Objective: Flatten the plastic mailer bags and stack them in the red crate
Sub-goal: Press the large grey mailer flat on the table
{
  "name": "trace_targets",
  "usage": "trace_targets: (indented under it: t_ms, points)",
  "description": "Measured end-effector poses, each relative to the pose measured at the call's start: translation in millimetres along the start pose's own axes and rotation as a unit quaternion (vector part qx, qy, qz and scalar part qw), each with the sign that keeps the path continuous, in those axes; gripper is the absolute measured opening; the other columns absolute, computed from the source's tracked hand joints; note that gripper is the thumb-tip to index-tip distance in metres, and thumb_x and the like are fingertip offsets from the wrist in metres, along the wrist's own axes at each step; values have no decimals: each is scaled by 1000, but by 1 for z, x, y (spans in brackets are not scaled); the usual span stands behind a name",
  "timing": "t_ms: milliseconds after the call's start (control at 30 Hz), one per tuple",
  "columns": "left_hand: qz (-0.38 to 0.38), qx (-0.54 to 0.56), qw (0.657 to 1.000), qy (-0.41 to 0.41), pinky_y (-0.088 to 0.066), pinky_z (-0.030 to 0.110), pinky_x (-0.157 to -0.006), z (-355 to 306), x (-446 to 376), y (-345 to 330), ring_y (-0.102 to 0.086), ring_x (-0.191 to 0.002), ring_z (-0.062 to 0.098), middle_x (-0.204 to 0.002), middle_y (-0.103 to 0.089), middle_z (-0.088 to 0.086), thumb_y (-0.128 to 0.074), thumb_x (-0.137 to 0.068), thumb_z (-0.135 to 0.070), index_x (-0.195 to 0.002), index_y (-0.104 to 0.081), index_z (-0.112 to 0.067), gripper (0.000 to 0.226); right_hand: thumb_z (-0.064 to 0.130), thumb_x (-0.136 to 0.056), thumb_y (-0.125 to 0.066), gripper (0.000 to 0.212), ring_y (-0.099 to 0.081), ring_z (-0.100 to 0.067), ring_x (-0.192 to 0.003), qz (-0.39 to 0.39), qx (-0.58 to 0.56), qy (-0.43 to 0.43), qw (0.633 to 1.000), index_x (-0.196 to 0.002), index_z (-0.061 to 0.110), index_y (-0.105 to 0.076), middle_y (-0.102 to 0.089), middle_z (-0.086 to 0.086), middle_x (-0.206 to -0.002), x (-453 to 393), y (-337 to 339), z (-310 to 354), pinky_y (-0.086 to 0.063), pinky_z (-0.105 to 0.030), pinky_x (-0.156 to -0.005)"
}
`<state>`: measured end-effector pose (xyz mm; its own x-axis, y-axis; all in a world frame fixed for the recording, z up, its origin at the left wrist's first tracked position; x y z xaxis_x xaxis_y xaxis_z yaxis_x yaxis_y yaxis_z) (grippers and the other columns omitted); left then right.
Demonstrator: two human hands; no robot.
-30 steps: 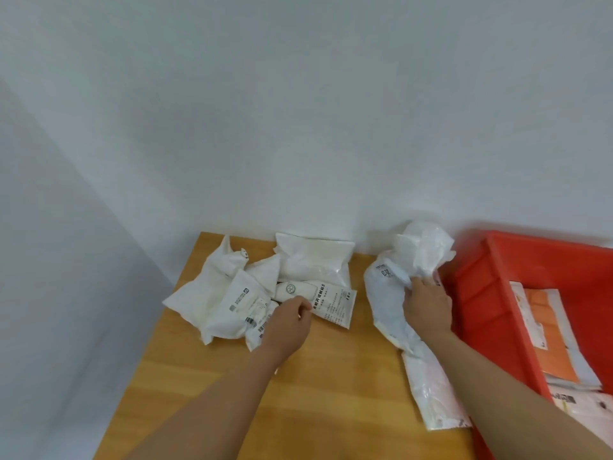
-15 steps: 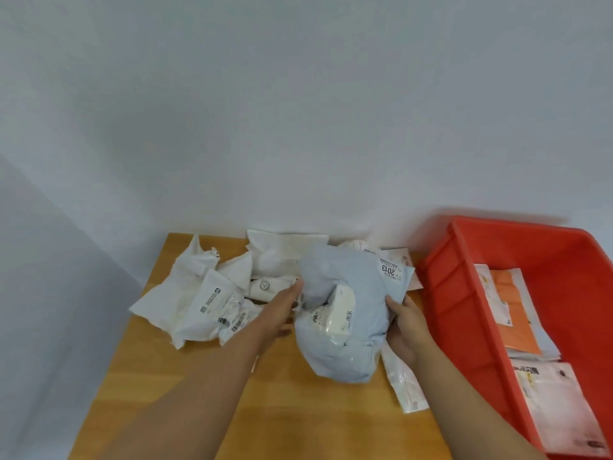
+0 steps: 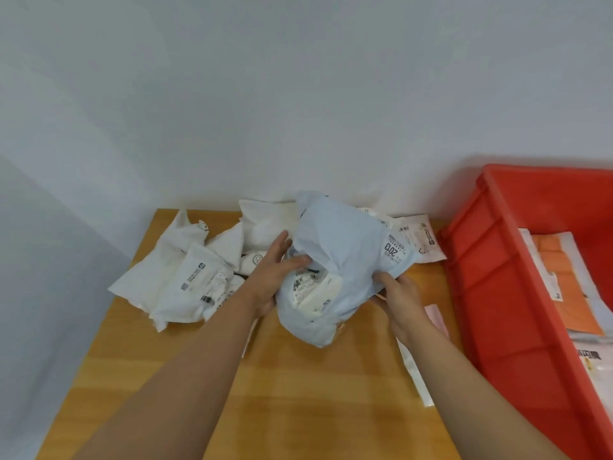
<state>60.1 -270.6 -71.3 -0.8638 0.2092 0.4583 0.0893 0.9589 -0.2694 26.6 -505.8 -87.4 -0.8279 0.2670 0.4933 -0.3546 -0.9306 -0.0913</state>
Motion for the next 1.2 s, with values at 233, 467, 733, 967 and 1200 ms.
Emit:
trace_targets:
  t_ms: [233, 467, 733, 967, 1200]
  points:
    - [-41, -100, 991, -78, -42, 48, -109, 9, -44, 8, -45, -134, 17, -155, -34, -13, -66, -86, 2, -153, -27, -39, 87, 24, -75, -54, 87, -24, -29, -147, -200, 204, 319, 904, -154, 6, -22, -26, -13, -159, -28, 8, 17, -18, -45, -122]
    - [-94, -109, 982, -124, -51, 46, -100, 17, -58, 9, -64, -111, 24, -132, -60, 6, -67, -87, -8, -145, -41, -25, 66, 82, -82, -21, 90, -33, -21, -145, -9, 495, 382, 780, -154, 27, -29, -53, 1, -144, -24, -28, 52, 14, -53, -117]
    - [-125, -88, 974, -168, -56, 43, -93, 45, 18, 4, -69, -101, 26, -112, -70, 13, -67, -87, -10, -130, -56, -17, 45, 68, -95, -40, 54, -49, -13, -70, 4, 430, 419, 800, -80, 16, -46, -55, 0, -78, 34, -18, 27, -29, -32, -58]
    - [-112, -167, 957, -207, -57, 41, -85, 76, 120, 0, -68, -98, 27, -115, -68, 7, -58, -88, 5, -120, -62, -19, 40, 55, -100, -43, 48, -58, -26, -86, -51, 232, 398, 886, -86, 12, -59, -64, -3, -86, 88, 43, -58, -36, -33, -71]
    - [-123, -179, 935, -280, -55, 37, -83, 90, 182, 5, -66, -101, 26, -113, -65, 7, -58, -89, 8, -109, -63, -28, 41, 41, -105, -42, 41, -48, -16, -72, -71, 123, 396, 907, -73, 16, -47, -51, 3, -72, 137, 69, -108, -34, -33, -70]
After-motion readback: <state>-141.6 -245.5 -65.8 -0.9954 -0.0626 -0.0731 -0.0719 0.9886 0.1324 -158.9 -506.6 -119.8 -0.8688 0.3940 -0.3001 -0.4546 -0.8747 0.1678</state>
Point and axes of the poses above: each hand's wrist, its own x-axis away from the middle knuckle, its own y-axis out of the back of the hand, z = x × y, the point moved 3 cm from there along -x, towards the middle knuckle
